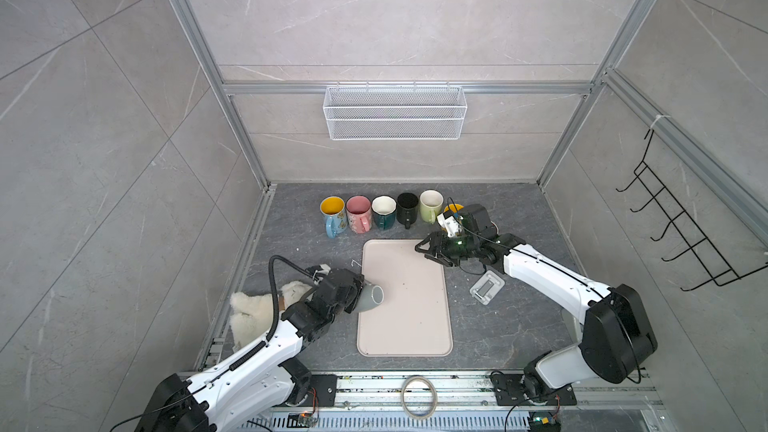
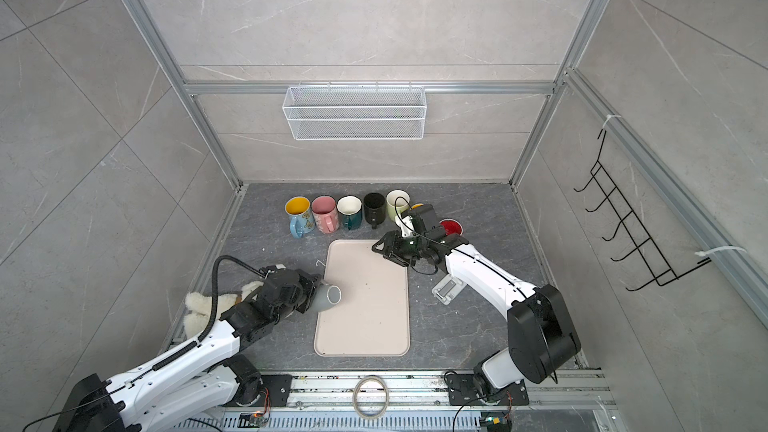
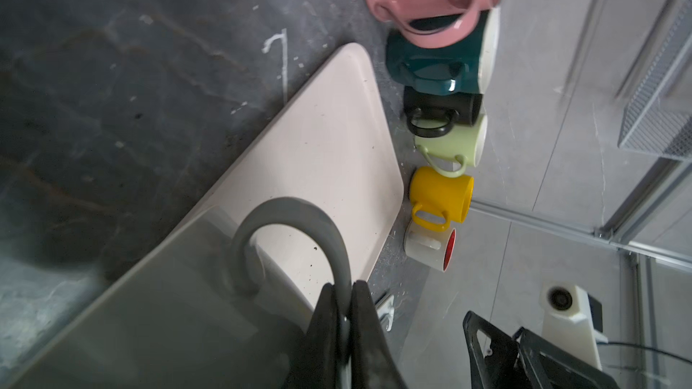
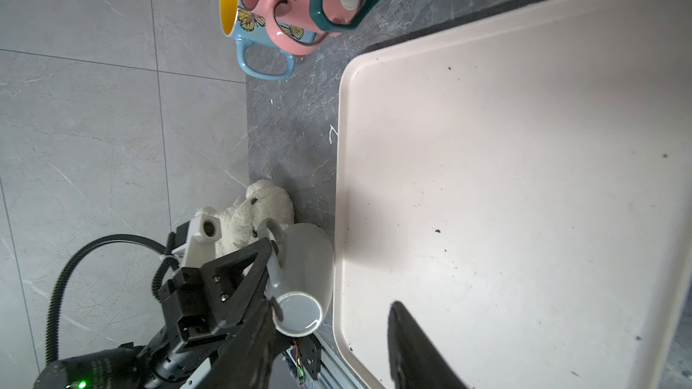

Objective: Turn the mug right side up
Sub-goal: 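Lift and tilt the gray mug upright with the left gripper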

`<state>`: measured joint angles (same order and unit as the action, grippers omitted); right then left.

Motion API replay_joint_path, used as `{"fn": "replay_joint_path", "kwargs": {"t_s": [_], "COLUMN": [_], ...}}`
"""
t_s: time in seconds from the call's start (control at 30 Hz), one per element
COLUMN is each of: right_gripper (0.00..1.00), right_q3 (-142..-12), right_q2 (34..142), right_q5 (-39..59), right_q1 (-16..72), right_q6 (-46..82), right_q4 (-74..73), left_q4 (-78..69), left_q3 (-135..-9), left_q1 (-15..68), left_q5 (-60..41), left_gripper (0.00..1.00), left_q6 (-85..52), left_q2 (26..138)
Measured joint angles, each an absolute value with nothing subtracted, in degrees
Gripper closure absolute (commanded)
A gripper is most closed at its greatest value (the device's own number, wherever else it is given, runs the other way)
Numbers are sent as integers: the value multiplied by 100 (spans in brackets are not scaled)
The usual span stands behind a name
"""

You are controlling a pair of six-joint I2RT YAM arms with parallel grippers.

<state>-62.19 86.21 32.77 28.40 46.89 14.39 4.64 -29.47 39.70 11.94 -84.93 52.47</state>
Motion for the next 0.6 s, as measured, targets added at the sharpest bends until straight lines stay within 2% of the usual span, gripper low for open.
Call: {"fn": "replay_joint_path", "kwargs": {"t_s": [0.13,0.33,0.6], "right_gripper": [55,57,59], "right_q3": [-6348,-6619,-7116], "right_q2": [8621,8621,8530], "right_q5": [3277,3264,3026], "right_q1": [2840,2840,2840], "right_q6": [4552,4324,3924], "right_q4": [1597,1848,2353], "left_q4": [443,281,832], "left_q3": [-3894,-4799,-4925], "left_q1": [3951,3983,4342], "left_q5": [672,-237,-95], "left_gripper": [100,100,100], "left_q6": [-6908,-5081,-3192], "left_q2": [5540,5867,5787]}}
